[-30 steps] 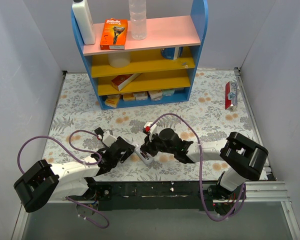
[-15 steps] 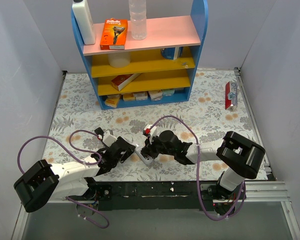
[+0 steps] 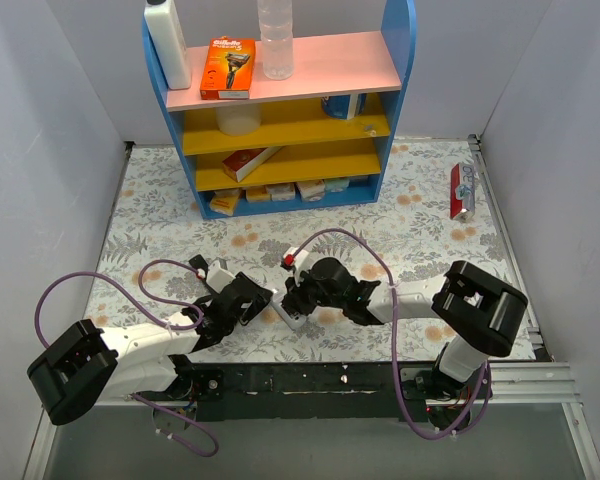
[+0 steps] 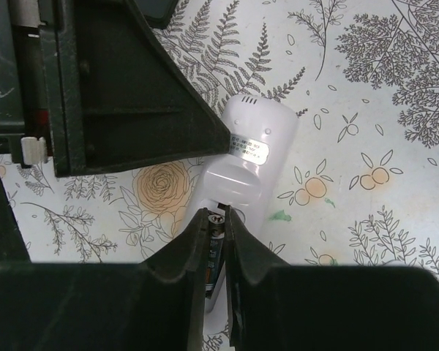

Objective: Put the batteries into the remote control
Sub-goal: Load the battery into the remote control.

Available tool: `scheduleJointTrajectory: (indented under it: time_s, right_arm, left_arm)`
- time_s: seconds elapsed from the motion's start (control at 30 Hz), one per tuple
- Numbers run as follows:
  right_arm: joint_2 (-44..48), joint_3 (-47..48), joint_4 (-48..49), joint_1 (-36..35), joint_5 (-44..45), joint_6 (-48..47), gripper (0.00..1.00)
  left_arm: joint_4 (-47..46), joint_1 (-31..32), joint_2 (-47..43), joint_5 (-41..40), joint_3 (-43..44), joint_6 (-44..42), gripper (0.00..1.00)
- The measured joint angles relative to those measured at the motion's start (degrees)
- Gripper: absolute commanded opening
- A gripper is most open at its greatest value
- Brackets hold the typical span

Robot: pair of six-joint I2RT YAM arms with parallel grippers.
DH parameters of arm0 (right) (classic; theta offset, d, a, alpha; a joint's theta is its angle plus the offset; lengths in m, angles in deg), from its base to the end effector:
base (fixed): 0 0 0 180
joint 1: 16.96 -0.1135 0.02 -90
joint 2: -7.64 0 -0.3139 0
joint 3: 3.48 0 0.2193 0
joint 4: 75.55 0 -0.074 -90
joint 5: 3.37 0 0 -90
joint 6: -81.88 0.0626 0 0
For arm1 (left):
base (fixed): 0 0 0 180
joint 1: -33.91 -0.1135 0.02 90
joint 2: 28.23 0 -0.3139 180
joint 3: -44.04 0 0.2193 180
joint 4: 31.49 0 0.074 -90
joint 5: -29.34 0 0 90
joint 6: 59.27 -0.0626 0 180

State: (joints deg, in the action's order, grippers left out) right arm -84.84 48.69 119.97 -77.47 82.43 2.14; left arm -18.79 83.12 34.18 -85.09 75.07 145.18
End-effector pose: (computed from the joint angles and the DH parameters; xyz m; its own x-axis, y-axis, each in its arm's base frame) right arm 0.1558 0.2849 0.2280 -0.3636 -0.2820 -0.8879 -0.8497 0.4912 0.1919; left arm 0.1215 -0.1012 0.1864 -0.2627 -0.9642 0.0354 -0.6187 0.1402 -0.7730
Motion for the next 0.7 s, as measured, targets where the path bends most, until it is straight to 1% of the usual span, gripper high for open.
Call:
scheduleJointTrajectory:
  time_s: [0.17,0.37,0.7]
  right_arm:
    - [-1.64,2.08,-3.10,0.00,0.79,0.04,0.21]
    - [-1.75,2.84,-4.48,0.00,1.05,0.04,0.26]
    - [-1.42,4.48,-7.89,-0.26,1.03,-0.11,0.41]
  left_arm:
    - [-0.37,0.00,-0.13,0.31,0.00,0.00,0.34]
    - [-0.94,0.00,-0.35,0.52,-0.02,0.00,0.34]
    - [-1.55,0.00,-0.37,0.90,-0.04,0.00,0.34]
